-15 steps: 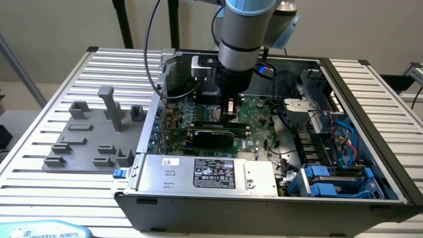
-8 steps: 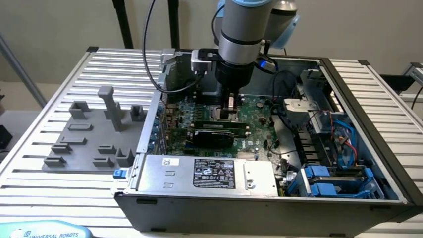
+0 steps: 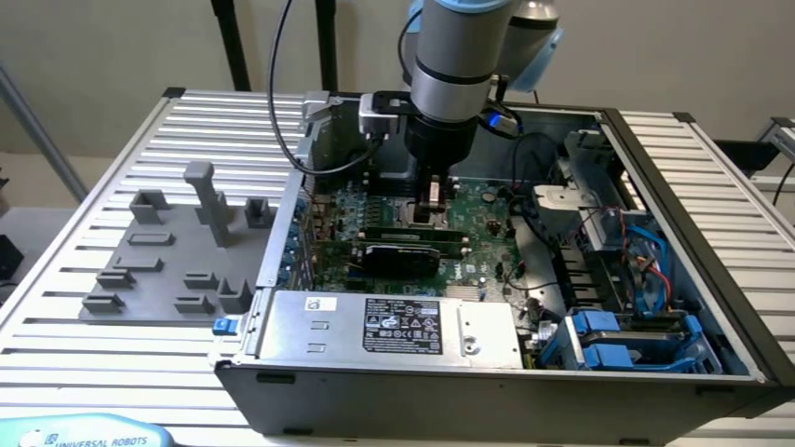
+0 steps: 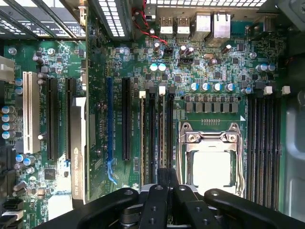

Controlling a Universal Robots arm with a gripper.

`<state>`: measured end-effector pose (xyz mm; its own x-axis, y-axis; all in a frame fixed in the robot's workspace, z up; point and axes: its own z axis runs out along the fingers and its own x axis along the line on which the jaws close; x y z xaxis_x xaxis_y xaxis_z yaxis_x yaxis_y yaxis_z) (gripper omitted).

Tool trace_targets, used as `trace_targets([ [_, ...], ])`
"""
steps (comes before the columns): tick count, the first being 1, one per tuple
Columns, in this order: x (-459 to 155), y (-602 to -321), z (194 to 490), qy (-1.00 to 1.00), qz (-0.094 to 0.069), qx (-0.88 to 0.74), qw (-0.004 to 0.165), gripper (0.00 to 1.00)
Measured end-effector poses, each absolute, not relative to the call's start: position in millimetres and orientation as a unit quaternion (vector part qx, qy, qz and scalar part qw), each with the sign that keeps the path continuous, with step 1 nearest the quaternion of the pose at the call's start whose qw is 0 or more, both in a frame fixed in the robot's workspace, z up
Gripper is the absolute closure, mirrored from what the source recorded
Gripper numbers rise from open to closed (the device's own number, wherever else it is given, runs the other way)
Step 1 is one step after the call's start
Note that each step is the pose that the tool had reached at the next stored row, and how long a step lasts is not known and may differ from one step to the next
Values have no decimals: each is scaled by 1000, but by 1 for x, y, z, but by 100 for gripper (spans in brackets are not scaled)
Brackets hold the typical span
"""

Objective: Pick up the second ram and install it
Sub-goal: 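Press down the second ram until it locks into place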

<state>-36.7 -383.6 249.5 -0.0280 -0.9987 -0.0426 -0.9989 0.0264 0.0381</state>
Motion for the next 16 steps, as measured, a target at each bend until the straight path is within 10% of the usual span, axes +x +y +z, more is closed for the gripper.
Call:
trace_targets([
  [16, -38, -383, 239, 716, 27, -697, 4, 89],
])
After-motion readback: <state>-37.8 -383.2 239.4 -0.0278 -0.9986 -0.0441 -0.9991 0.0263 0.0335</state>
